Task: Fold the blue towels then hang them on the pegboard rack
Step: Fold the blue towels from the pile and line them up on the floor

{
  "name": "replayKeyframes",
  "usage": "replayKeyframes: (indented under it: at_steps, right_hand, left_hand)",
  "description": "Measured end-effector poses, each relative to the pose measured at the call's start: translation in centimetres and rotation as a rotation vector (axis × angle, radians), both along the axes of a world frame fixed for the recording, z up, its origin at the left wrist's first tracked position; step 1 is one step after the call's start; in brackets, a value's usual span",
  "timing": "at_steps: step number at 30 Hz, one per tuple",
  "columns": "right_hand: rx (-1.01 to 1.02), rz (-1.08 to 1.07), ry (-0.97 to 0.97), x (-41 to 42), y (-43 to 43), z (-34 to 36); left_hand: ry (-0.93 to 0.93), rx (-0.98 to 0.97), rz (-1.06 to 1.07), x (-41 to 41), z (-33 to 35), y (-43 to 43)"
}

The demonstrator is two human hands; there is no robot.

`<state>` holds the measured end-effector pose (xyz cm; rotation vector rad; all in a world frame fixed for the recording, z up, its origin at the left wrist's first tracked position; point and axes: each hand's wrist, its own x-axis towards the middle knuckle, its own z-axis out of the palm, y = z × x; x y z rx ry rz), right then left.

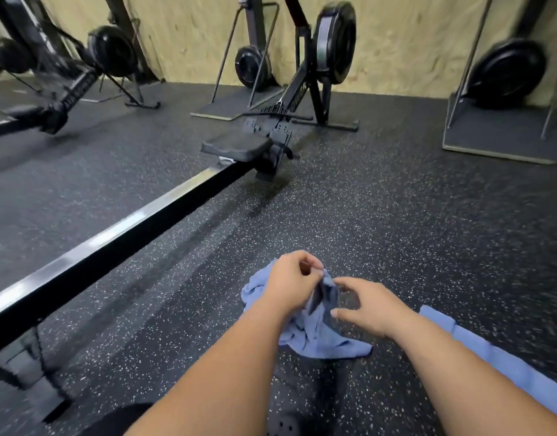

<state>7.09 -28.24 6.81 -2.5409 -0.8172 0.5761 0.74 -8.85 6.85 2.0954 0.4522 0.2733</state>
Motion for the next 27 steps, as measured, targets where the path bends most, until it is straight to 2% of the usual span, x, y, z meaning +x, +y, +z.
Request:
replayKeyframes:
  at_steps: [6, 10, 13, 15, 20, 24, 27]
  right_hand:
    - [0.248, -0.181, -0.113, -3.5, -4.1, 6.4]
    - [0.458, -0.310, -0.198, -6.0, -6.3, 10.6]
    - [0.682, -0.352, -0.146, -8.0, -8.2, 13.1]
    - [0.802, -0.395, -0.037, -9.3, -9.5, 14.2]
    - [0.904, -0.478, 0.133, -10.5, -12.5, 14.8]
    - [0.917, -0.517, 0.242, -9.9, -14.4, 14.8]
    - [0.898, -0.454, 0.237, -9.3, -15.5, 14.9]
  left_hand:
    - [-0.215, -0.219, -0.126, -2.2, 8.9, -4.0]
    - [-0.305, -0.372, -0.101, -4.2, 12.1, -6.1]
    - [-0.316, -0.425, -0.085, -5.6, 13.1, -7.4]
    - [-0.290, -0.435, -0.175, -6.5, 13.6, -8.7]
    - [-0.210, -0.302, -0.504, -7.4, 13.7, -13.0]
    - [-0.179, -0.102, -0.455, -6.2, 12.8, -14.9]
    - [-0.130, -0.075, -0.391, -5.0, 12.4, -15.5]
